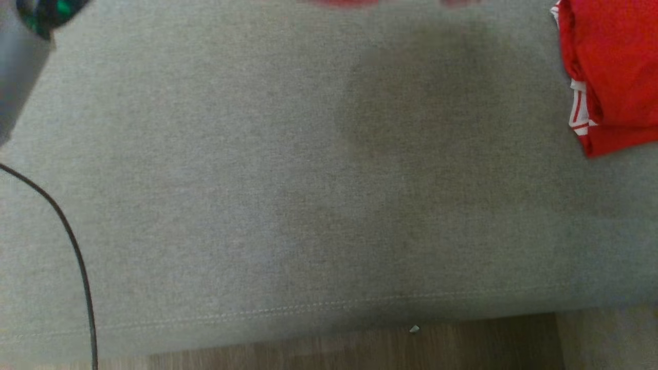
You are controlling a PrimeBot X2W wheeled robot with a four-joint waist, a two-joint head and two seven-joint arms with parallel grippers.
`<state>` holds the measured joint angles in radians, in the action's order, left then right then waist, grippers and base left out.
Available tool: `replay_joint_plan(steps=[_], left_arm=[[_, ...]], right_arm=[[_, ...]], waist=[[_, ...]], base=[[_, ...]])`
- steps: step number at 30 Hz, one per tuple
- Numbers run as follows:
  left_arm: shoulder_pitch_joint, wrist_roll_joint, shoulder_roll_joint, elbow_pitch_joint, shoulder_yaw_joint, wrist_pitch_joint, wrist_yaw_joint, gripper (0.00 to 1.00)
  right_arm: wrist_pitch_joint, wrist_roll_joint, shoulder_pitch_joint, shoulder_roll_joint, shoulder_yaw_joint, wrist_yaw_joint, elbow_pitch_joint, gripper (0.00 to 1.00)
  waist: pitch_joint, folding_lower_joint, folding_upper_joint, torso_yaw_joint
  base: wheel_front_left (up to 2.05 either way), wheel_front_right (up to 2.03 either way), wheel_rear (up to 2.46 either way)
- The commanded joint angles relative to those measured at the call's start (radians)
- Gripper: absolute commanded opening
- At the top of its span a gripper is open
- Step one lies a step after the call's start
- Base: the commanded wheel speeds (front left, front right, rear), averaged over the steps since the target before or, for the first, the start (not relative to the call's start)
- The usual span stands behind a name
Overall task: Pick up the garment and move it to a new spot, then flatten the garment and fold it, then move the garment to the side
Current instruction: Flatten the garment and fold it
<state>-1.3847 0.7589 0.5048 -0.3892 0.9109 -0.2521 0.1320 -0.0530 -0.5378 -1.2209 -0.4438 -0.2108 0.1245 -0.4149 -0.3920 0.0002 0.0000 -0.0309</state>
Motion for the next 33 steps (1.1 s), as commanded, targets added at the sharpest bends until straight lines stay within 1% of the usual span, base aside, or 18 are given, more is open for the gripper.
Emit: replay_joint_plan(steps=[1,3,4,7,11,12,15,16,17,21,26,29,33], left_arm=[[-0.057,-0.028,0.024,0.012,-0.053,-0.008,-0.001,0.00],[-0.048,-0.076,0.010,0.047,-0.097,-0.009,-0.001,0.00],[-0.022,-0.100,0.008,0.068,-0.103,-0.009,-0.001,0.00],[0.097,-0.145,0.025,0.125,-0.076,-0.009,-0.001,0.00],[0.303,-0.159,0.061,0.178,0.024,-0.009,-0.001,0.00],[0.410,-0.162,0.078,0.187,0.059,-0.010,-0.001,0.00],[0.564,-0.178,0.083,0.199,0.066,-0.010,-0.001,0.00],[0.564,-0.178,0.083,0.199,0.066,-0.010,-0.001,0.00],[0.610,-0.190,0.082,0.207,0.064,-0.010,-0.001,0.00],[0.771,-0.251,0.080,0.233,0.030,-0.010,-0.001,0.00],[0.938,-0.316,0.074,0.270,-0.036,-0.010,-0.001,0.00],[1.019,-0.336,0.075,0.303,-0.068,-0.010,-0.001,0.00],[1.093,-0.356,0.089,0.353,-0.089,-0.010,-0.001,0.00]], right_arm=[[0.031,0.003,-0.023,0.002,-0.013,0.006,0.019,0.00],[0.076,-0.009,-0.022,-0.003,-0.038,0.006,0.016,0.00],[0.091,-0.017,-0.007,-0.009,-0.057,0.006,0.020,0.00],[0.105,-0.053,0.098,-0.032,-0.121,0.006,0.053,0.00],[0.067,-0.119,0.348,-0.083,-0.206,0.006,0.144,0.00],[0.033,-0.154,0.501,-0.104,-0.236,0.006,0.189,0.00],[-0.012,-0.184,0.727,-0.128,-0.259,0.006,0.242,0.00],[-0.012,-0.184,0.727,-0.128,-0.259,0.006,0.242,0.00],[-0.025,-0.196,0.797,-0.129,-0.259,0.006,0.258,0.00],[-0.057,-0.231,1.012,-0.118,-0.234,0.006,0.318,0.00],[-0.113,-0.239,1.167,-0.113,-0.180,0.006,0.394,0.00],[-0.148,-0.231,1.233,-0.115,-0.124,0.006,0.455,0.00],[-0.209,-0.230,1.351,-0.117,-0.017,0.006,0.564,0.00]], waist=[[-0.007,-0.0002,0.0000,-0.007],[-0.008,-0.0002,0.0000,-0.011],[-0.006,-0.0002,0.0000,-0.012],[0.012,-0.0002,0.0000,-0.015],[0.039,-0.0002,0.0000,-0.011],[0.051,-0.0002,0.0000,-0.010],[0.068,-0.0002,0.0000,-0.006],[0.068,-0.0002,0.0000,-0.006],[0.074,-0.0002,0.0000,-0.006],[0.107,-0.0002,0.0000,-0.006],[0.160,-0.0002,0.0000,-0.006],[0.183,-0.0002,0.0000,-0.002],[0.203,-0.0002,0.0000,0.017]], base=[[0.00,0.00,0.00],[0.00,0.00,0.00],[0.00,0.00,0.00],[0.00,0.00,0.00],[0.00,0.00,0.00],[0.00,0.00,0.00],[0.00,0.00,0.00],[0.00,0.00,0.00],[0.00,0.00,0.00],[0.00,0.00,0.00],[0.00,0.00,0.00],[0.00,0.00,0.00],[0.00,0.00,0.00]])
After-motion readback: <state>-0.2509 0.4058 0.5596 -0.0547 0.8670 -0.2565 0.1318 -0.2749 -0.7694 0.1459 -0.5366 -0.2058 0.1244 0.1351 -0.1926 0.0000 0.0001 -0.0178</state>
